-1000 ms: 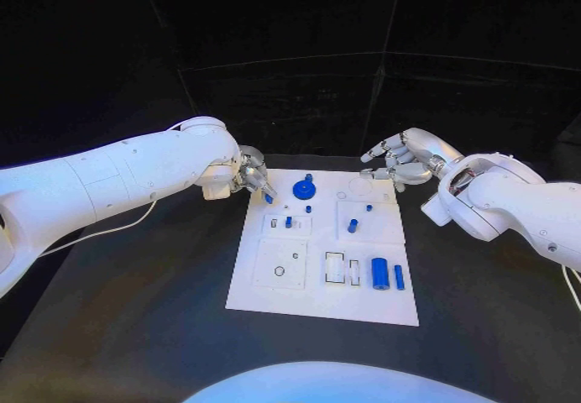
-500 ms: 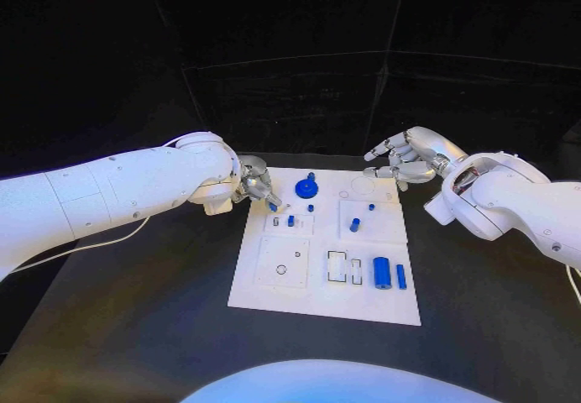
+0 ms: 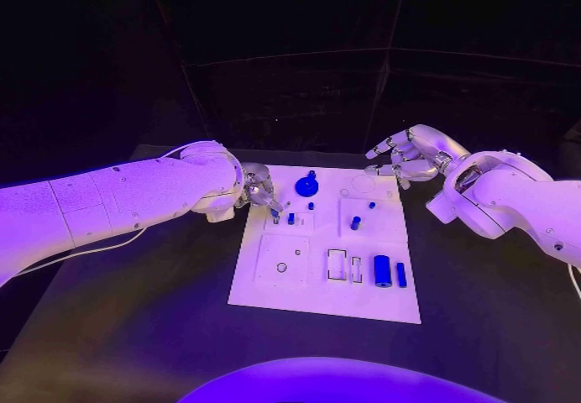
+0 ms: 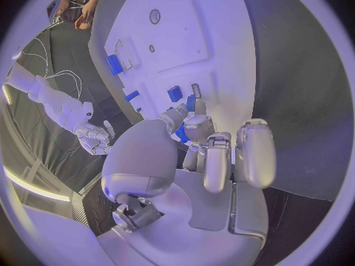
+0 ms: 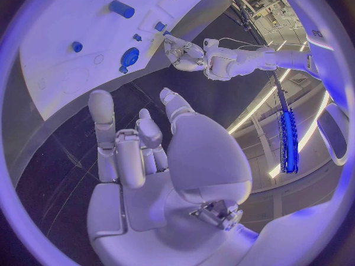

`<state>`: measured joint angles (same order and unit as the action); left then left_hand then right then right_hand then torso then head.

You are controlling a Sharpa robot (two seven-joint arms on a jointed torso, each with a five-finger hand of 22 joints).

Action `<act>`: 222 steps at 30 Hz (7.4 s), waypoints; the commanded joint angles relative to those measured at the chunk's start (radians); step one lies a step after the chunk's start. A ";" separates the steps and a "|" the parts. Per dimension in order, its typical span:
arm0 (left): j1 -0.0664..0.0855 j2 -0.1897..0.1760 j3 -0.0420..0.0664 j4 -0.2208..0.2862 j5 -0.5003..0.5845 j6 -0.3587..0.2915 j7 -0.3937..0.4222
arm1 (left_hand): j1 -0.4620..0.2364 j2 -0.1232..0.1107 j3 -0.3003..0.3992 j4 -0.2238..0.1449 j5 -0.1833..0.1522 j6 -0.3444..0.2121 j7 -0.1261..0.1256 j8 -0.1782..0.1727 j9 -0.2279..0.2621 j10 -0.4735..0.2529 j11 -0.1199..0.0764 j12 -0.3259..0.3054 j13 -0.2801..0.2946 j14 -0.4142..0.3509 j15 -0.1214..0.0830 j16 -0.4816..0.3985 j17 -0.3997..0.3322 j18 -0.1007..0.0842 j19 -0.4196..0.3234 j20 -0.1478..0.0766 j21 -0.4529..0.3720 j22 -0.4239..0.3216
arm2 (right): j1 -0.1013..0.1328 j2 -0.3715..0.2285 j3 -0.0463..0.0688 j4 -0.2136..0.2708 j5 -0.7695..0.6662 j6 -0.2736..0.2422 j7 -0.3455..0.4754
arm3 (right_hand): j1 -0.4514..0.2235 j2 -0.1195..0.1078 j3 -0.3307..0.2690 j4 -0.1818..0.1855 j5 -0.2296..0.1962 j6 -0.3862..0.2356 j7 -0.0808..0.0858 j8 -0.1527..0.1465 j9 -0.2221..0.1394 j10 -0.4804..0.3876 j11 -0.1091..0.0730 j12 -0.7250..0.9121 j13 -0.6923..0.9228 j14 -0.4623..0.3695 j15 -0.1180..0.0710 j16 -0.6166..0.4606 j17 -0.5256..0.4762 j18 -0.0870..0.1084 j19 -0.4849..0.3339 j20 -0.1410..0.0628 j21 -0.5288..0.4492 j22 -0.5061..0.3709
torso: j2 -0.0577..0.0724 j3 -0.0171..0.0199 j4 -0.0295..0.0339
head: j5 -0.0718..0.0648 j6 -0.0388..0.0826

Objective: Assemble the parts on the task board

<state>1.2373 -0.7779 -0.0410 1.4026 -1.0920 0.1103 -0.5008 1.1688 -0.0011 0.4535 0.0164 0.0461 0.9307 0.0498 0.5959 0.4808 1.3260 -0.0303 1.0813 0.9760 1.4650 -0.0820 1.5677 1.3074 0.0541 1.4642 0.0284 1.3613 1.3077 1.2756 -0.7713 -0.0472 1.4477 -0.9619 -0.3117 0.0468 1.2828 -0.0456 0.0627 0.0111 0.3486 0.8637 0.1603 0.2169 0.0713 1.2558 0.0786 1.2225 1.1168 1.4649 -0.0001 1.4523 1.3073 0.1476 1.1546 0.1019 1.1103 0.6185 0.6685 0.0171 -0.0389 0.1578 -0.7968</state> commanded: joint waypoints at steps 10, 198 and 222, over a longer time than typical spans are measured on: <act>-0.010 0.008 0.000 -0.004 -0.060 0.023 -0.010 | -0.001 0.001 0.110 -0.098 0.003 -0.005 -0.004 0.007 0.003 0.007 0.001 0.002 -0.001 0.106 -0.005 0.003 0.263 0.005 0.011 -0.006 0.005 0.018 | 0.002 0.001 0.001 0.000 0.004 0.005 0.010 | 0.000 0.006 0.003 0.005 0.006 -0.008 0.000 0.005 -0.002 -0.002 -0.007 -0.001 0.000 0.049 -0.007 -0.006 0.001 0.015 0.000 -0.004 -0.007 -0.001 | 0.000 0.0015 -0.0013 | -0.001 -0.003; -0.025 0.243 -0.061 -0.242 -0.350 -0.197 0.459 | 0.207 -0.076 0.077 -0.133 0.004 0.124 0.090 -0.384 -0.411 -0.246 0.104 -0.735 -0.909 0.009 0.071 -0.229 -0.246 0.057 -0.061 0.061 -0.266 -0.203 | 0.001 0.022 0.000 -0.011 0.004 0.006 0.021 | -0.001 0.011 0.006 0.013 0.019 -0.013 0.000 0.013 -0.002 -0.005 -0.007 -0.002 -0.005 0.049 -0.007 -0.009 -0.002 0.016 -0.001 -0.004 -0.014 -0.010 | -0.001 0.0006 0.0008 | -0.047 0.007; -0.024 0.089 0.016 -0.097 -0.325 -0.249 0.475 | 0.181 -0.091 0.092 -0.136 0.004 0.141 0.091 -0.398 -0.411 -0.219 0.104 -0.763 -0.911 0.011 0.072 -0.224 -0.248 0.054 -0.058 0.062 -0.253 -0.188 | 0.001 0.018 0.001 -0.014 0.004 0.003 0.022 | -0.001 0.011 0.006 0.013 0.019 -0.013 0.000 0.013 -0.002 -0.005 -0.007 -0.002 -0.005 0.049 -0.007 -0.009 -0.002 0.016 -0.001 -0.004 -0.014 -0.010 | -0.001 0.0008 0.0048 | -0.035 0.015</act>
<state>1.2124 -0.6866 -0.0260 1.3002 -1.4251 -0.1358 -0.0284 1.3597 -0.0895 0.5401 -0.1201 0.0464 1.0634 0.1393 0.2025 0.0703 1.0993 0.0745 0.3242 0.0653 1.4616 -0.0104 1.3391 1.0600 0.1166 1.3981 0.0910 1.1016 1.1187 1.2749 -0.7532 -0.0473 1.4334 -0.9603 -0.3095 0.0607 1.2828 -0.0456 0.0655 0.0193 0.3640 0.8569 0.1607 0.2247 0.0704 1.2522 0.0751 1.2225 1.1111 1.4650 -0.0001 1.4489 1.3060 0.1476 1.1546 0.1019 1.1006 0.6091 0.6671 0.0181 -0.0343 0.1217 -0.7812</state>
